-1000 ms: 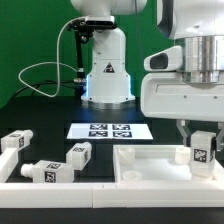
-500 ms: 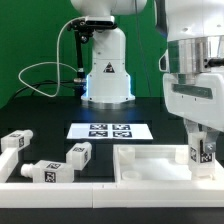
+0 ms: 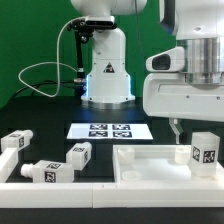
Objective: Assemble one leg
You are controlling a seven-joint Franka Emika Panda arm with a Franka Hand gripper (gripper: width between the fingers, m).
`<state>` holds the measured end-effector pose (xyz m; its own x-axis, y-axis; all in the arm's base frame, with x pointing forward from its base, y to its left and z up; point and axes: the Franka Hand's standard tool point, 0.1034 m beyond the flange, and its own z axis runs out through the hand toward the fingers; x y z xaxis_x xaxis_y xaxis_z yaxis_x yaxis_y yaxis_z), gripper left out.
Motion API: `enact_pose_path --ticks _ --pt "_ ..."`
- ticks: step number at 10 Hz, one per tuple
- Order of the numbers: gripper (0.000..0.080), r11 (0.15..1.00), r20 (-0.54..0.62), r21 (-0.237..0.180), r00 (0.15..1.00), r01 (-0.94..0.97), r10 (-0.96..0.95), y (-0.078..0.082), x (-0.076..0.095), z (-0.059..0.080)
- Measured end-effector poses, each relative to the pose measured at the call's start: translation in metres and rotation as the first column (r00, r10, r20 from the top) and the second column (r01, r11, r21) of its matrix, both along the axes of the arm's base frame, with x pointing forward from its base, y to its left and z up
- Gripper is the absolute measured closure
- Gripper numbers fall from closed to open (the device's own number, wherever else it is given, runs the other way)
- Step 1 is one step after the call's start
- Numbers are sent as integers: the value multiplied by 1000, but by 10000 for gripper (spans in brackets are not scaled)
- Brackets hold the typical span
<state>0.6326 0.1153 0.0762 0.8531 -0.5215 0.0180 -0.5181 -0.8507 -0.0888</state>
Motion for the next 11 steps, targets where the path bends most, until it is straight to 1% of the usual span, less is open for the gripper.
enact_pose_path --ticks 1,2,3,4,5,6,7,8,9,11 --pt "153 997 5 -7 997 -80 80 -1 0 0" --pt "153 993 7 -9 993 -114 114 -1 0 0" --pt "153 965 17 -35 965 -261 262 -2 1 0" --pt "151 890 36 -81 891 -449 453 -1 6 3" --pt "151 877 48 -89 877 -472 477 1 8 4" --pt "261 911 48 -81 911 -405 409 0 8 3" --pt "395 911 47 -83 912 -404 408 -1 8 3" --pt "395 928 49 -76 928 -365 369 0 8 3" --pt "512 960 48 -67 960 -271 274 -2 8 3" --pt "512 988 47 -54 988 -147 149 -3 8 3"
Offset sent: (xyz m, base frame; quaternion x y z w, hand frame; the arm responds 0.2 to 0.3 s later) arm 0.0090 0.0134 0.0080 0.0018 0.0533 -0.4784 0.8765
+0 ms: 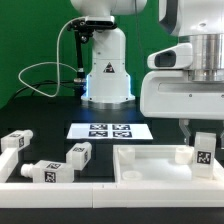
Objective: Assemble one leg
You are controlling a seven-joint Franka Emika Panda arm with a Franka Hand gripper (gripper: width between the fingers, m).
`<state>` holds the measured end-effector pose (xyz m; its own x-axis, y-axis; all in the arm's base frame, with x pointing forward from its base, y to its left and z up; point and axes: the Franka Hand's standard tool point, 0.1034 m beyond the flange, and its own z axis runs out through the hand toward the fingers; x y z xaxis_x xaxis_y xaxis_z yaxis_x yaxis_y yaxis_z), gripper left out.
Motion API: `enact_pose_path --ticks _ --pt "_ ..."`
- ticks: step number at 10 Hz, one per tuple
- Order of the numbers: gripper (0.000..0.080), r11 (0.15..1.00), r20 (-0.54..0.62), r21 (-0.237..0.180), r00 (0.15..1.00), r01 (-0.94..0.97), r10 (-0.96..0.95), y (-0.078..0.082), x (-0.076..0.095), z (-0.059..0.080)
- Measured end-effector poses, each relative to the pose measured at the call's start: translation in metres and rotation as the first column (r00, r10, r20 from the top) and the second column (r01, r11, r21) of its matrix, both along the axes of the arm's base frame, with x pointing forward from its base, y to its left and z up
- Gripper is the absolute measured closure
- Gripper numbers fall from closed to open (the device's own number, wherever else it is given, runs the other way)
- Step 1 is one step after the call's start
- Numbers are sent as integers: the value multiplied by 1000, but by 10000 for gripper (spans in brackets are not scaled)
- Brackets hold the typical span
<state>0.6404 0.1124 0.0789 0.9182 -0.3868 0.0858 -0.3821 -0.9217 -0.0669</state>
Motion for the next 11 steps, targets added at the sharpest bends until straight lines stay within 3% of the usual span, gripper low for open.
enact_pose_path --ticks 2,3,5,7,9,10,11 --pt "512 950 -19 32 951 309 -309 -2 -1 -1" --pt "512 872 -37 52 873 487 -486 -3 -1 -1" --pt "512 528 -146 119 541 841 -828 -4 -1 -3" --pt "512 466 -157 115 479 878 -864 -4 -2 -3" --pt "467 533 -143 117 545 838 -826 -3 -1 -3" --pt "281 695 -105 116 705 710 -702 0 -1 -2" --pt "180 854 -60 117 862 507 -503 0 1 -2"
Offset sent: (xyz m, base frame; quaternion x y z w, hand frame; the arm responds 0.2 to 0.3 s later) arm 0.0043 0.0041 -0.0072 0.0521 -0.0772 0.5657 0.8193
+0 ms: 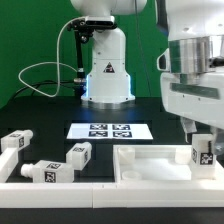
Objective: Assemble one leg
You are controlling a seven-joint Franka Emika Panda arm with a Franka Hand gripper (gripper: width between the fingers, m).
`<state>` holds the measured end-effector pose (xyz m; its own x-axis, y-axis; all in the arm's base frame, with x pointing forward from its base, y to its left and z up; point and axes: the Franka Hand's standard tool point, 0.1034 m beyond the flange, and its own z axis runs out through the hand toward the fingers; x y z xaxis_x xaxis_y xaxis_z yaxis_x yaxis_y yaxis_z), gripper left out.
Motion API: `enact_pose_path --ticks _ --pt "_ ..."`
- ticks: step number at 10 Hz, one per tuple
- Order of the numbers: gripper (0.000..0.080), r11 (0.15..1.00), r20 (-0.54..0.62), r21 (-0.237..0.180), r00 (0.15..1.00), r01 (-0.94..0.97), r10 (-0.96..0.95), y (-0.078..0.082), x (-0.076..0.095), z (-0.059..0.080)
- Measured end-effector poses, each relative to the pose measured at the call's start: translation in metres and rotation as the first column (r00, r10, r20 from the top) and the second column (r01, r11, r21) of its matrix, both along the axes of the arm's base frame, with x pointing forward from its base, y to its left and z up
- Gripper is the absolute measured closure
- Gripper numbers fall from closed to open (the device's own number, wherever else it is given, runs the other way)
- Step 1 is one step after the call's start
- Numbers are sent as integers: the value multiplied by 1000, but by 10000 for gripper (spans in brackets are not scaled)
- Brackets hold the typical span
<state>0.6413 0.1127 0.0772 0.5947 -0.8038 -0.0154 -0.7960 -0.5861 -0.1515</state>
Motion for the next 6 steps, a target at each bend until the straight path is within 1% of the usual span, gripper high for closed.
enact_pose_path --ticks 1,2,5,6 --pt "180 993 8 -11 993 -122 122 -1 0 0" --pt "156 983 17 -30 983 -180 181 0 0 2" --pt "150 926 28 -61 927 -372 374 -3 0 1" --pt "150 816 34 -125 819 -565 573 -4 3 0"
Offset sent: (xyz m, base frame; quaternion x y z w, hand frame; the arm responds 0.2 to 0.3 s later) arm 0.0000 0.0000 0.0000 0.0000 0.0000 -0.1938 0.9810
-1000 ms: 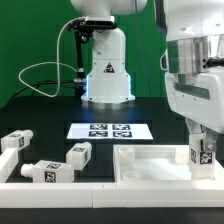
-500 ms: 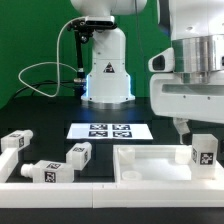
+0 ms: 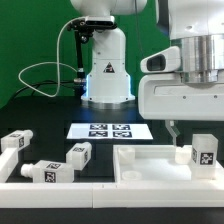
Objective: Assemble one leg
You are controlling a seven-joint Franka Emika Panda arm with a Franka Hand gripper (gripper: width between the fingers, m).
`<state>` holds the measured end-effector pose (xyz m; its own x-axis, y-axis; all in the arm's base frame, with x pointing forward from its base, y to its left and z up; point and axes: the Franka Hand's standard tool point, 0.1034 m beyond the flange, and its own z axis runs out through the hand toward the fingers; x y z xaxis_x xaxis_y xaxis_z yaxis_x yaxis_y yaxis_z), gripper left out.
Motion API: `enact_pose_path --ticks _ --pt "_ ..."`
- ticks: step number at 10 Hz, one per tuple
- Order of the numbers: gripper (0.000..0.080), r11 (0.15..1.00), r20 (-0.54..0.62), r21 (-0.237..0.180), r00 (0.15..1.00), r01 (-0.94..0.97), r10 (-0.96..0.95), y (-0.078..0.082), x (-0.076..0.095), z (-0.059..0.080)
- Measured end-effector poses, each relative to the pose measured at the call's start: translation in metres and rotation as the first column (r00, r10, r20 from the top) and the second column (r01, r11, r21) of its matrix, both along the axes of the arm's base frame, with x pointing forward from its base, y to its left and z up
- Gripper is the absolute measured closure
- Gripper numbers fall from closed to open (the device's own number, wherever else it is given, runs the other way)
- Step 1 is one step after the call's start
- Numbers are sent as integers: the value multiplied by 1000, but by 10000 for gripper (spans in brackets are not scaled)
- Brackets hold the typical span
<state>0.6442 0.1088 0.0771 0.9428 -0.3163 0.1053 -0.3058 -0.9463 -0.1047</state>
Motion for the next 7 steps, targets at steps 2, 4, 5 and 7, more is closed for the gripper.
enact_pose_path --ticks 2,4,5,7 --pt "150 997 12 -15 997 -75 75 0 -5 -9" --pt "383 997 12 -19 997 -78 78 -1 -5 -10" --pt "383 1000 7 -3 1000 14 -14 -1 -5 -10" --pt "515 989 -3 15 990 144 -144 -1 -5 -10"
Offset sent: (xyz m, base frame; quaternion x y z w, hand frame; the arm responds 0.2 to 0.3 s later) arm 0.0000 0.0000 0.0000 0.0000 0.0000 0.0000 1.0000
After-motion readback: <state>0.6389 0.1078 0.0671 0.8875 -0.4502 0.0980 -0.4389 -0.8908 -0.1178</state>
